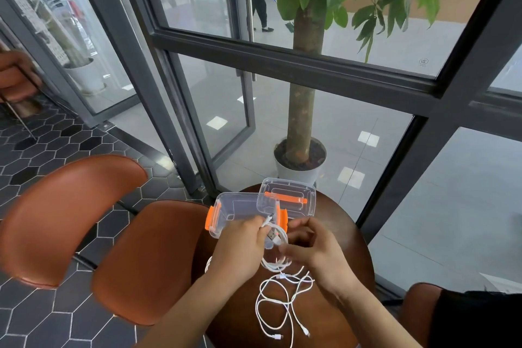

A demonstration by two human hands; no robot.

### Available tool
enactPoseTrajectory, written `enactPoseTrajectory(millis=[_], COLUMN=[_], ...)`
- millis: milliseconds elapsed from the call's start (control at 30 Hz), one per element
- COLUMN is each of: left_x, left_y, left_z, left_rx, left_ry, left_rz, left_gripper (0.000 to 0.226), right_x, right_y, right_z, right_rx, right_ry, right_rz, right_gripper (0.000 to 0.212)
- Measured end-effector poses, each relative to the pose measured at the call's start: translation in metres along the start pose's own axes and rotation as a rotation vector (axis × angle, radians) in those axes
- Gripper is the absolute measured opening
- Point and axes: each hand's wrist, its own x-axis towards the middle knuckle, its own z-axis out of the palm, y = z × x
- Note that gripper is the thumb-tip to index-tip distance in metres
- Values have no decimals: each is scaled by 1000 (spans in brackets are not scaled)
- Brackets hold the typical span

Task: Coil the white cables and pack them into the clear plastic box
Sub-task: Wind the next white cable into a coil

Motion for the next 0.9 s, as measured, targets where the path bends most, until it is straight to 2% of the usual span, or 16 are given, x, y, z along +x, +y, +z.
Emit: enactPoseTrajectory(millis=[100,167,200,333,400,467,533,633,767,900], left_x=[-1,0,-2,-9,-8,-8,-10,-17,-18,-20], left_y=[-2,-4,-5,-5,-5,-2,4,7,-3,-6], left_z=[1,4,6,14,15,16,15,13,14,18], left_rx=[-167,-46,60,247,265,323,405,451,312,43], left_ry=[-97,-88,-85,-87,-75,-54,-75,-153,-213,-226], left_rz=[-76,-33,6,92,118,136,130,123,156,149], left_gripper=[22,23,21,23,27,38,51,61,69,53], right_x=[0,-3,-5,-6,-7,-7,-8,-7,-5,-1], right_y=[0,1,2,10,14,15,14,12,12,18], right_z=[-3,-2,-1,11,18,22,26,29,24,19], right_rx=[219,301,241,-270,-399,-391,-231,-45,23,-55], right_ry=[-139,-196,-192,49,171,320,422,412,360,385], right_rz=[29,40,21,-202,-290,-276,-211,-93,-28,-42], right_gripper=[50,45,42,18,14,15,7,7,10,9])
